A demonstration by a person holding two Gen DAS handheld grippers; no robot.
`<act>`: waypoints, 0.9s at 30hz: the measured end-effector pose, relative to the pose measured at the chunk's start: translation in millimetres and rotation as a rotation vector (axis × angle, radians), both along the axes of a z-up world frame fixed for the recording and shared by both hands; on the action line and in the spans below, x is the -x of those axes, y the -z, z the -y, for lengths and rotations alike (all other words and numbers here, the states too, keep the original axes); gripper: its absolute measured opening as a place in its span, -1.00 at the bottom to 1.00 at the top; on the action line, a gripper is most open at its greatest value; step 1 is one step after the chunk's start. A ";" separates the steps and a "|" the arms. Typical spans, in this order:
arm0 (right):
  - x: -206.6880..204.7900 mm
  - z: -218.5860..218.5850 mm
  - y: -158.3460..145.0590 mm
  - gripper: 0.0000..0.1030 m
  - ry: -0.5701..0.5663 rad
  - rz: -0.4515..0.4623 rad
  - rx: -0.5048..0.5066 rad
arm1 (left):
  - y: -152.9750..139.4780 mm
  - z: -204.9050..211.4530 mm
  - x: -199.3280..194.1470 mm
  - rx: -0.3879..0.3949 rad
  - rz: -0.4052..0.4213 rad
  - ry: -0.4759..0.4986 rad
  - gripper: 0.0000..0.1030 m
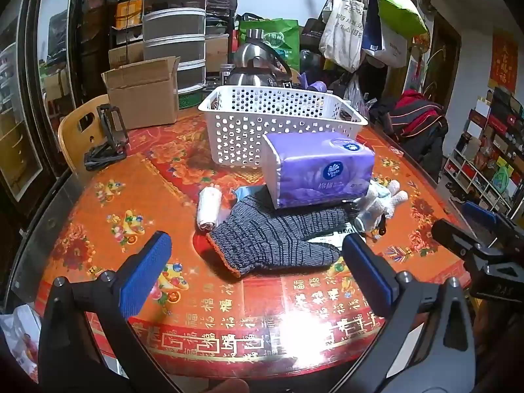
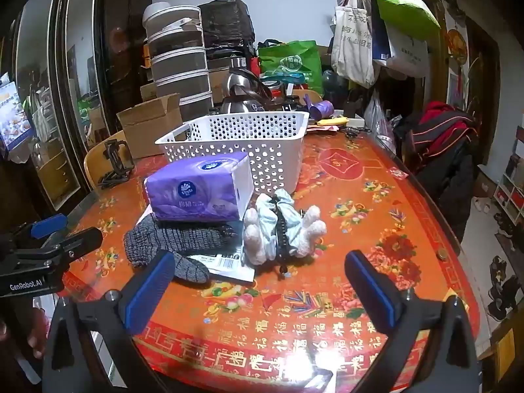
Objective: Organize soft objects
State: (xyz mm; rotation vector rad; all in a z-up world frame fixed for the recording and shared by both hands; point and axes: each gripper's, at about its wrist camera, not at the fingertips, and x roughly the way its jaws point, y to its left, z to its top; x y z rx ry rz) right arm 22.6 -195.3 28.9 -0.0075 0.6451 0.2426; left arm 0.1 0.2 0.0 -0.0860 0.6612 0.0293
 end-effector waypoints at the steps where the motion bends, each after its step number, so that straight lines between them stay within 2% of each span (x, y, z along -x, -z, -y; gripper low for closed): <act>1: -0.2 -0.2 0.0 1.00 -0.002 0.000 0.002 | 0.0 0.1 -0.1 -0.009 0.006 0.001 1.00; 2: -0.5 -0.2 0.0 1.00 -0.004 -0.001 0.002 | -0.4 1.0 0.9 -0.030 0.028 0.001 1.00; 11: 1.0 -0.8 0.6 1.00 -0.021 -0.005 -0.001 | -0.5 -1.9 0.8 0.006 0.014 0.000 1.00; 27: -0.7 -5.2 3.0 1.00 -0.032 -0.010 0.007 | 0.3 2.3 -0.5 0.002 0.010 0.011 1.00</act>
